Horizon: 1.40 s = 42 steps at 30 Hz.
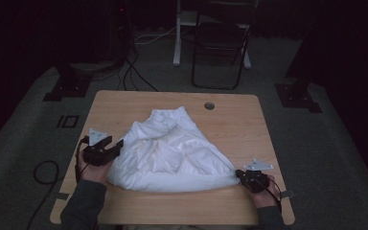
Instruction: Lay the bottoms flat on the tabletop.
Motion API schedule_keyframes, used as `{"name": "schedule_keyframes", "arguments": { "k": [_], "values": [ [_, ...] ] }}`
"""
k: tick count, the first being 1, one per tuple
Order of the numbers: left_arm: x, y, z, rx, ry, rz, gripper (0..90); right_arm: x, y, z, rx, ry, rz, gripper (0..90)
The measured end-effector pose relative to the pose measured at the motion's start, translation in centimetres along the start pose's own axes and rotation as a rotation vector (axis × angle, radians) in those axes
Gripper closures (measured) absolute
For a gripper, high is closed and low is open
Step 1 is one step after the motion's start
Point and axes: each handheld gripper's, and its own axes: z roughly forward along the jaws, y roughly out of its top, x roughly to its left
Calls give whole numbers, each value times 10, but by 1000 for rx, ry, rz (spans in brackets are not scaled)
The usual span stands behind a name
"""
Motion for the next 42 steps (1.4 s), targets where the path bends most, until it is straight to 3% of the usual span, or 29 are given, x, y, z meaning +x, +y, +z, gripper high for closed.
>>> {"name": "schedule_keyframes", "arguments": {
  "k": [3, 4, 8, 9, 11, 12, 13, 15, 19, 20, 21, 24, 28, 36, 42],
  "values": [
    [-3, 4, 2, 1, -5, 12, 468, 0, 0, 0, 0, 1, 0, 870],
    [-15, 16, 17, 6, -11, 65, 442, 0, 0, 0, -1, 1, -1, 870],
    [-25, 22, 38, 58, 17, 107, 426, 0, 0, 0, -4, 4, 0, 869],
    [-25, 22, 41, 72, 20, 118, 466, -1, -1, 0, -5, 5, -1, 869],
    [-23, 21, 47, 112, 35, 136, 720, -1, -1, 0, -6, 7, 1, 869],
    [-20, 20, 47, 118, 41, 127, 827, -1, -1, 0, -6, 7, 1, 869],
    [-16, 20, 46, 115, 50, 108, 878, -1, -1, 0, -5, 7, 1, 869],
    [-11, 19, 45, 113, 69, 93, 890, -1, -1, 0, -5, 6, 1, 869],
    [26, 10, 32, 95, 182, -50, 892, 0, -1, 0, -4, 4, 2, 869],
    [26, 10, 32, 95, 182, -50, 890, 0, -1, 0, -4, 4, 2, 869],
    [40, 4, 28, 104, 217, -105, 889, 0, 0, 0, -2, 2, 2, 869],
    [53, -6, 25, 121, 241, -157, 881, 0, 0, 0, -3, 4, 4, 869],
    [57, -15, 24, 123, 246, -164, 848, 0, 0, 0, -3, 5, 5, 868],
    [65, -22, 21, 136, 251, -183, 877, -1, 0, 0, -2, 6, 4, 865],
    [63, -23, 17, 113, 241, -173, 768, 0, 1, 0, 0, 5, 3, 851]
  ]
}}
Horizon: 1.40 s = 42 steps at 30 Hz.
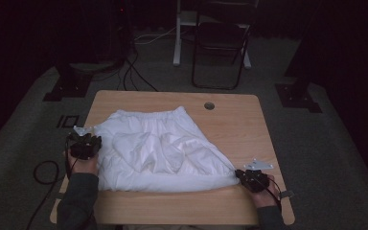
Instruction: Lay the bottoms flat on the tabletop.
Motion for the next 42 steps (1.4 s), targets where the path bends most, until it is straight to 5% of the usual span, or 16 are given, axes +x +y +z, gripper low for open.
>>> {"name": "schedule_keyframes", "arguments": {
  "k": [9, 11, 21, 27, 35, 42],
  "values": [
    [-6, -6, -8, -8, -32, 22, 688, 4, 9, -12, -60, 8, 0, 734],
    [-16, -13, -11, -2, -53, 59, 678, 8, 13, -15, -74, 13, -11, 691],
    [-24, -22, -24, -29, -127, 59, 626, 21, 26, -26, -133, 20, -29, 561],
    [-36, -30, -37, -37, -165, 94, 562, 33, 44, -23, -174, 72, -44, 430],
    [-50, -59, -39, 25, -185, 126, 491, 47, 65, 11, -121, 112, -98, 281],
    [-53, -93, -26, 124, -193, 131, 461, 59, 64, 50, 25, 159, -139, 204]
  ]
}}
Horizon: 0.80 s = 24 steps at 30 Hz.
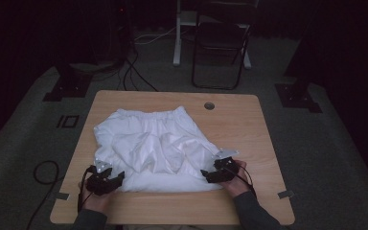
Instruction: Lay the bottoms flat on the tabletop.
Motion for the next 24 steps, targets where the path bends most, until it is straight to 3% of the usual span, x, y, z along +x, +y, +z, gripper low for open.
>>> {"name": "schedule_keyframes", "arguments": {
  "k": [5, 7, 10, 11, 15, 17, 24],
  "values": [
    [0, -6, 3, 15, -10, 0, 461, 1, -6, 8, 28, 39, 5, 225],
    [-1, -7, 6, 34, -8, 10, 462, 1, -7, 8, 25, 39, 6, 231],
    [-1, -9, 9, 24, -3, 26, 466, 1, -8, 7, 23, 34, 4, 255],
    [1, -9, 11, 11, -6, 29, 476, 0, -7, 7, 14, 26, 4, 314],
    [2, -8, 13, 1, -10, 38, 487, -2, -7, 9, 1, 16, 11, 335],
    [6, -2, 21, -25, -18, 51, 489, -7, -5, 11, -13, 3, 26, 341],
    [10, 18, 43, -45, -19, 58, 492, -22, 1, 19, -30, -36, 66, 341]
  ]
}}
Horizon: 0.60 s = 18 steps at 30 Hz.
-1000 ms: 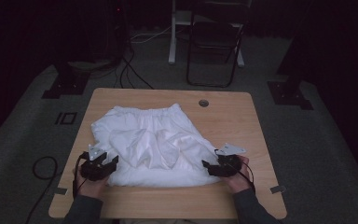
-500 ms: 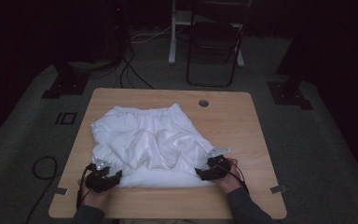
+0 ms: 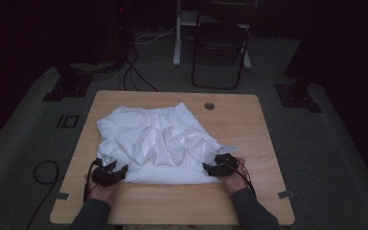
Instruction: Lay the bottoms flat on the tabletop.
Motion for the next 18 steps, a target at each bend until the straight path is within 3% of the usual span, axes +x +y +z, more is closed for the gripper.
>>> {"name": "schedule_keyframes", "arguments": {
  "k": [8, 18],
  "values": [
    [0, 27, 28, -8, -16, 18, 493, -20, 4, 3, -3, -47, 44, 341],
    [-12, 55, 60, -23, -24, 28, 493, -44, -3, -3, -16, -110, 119, 340]
  ]
}}
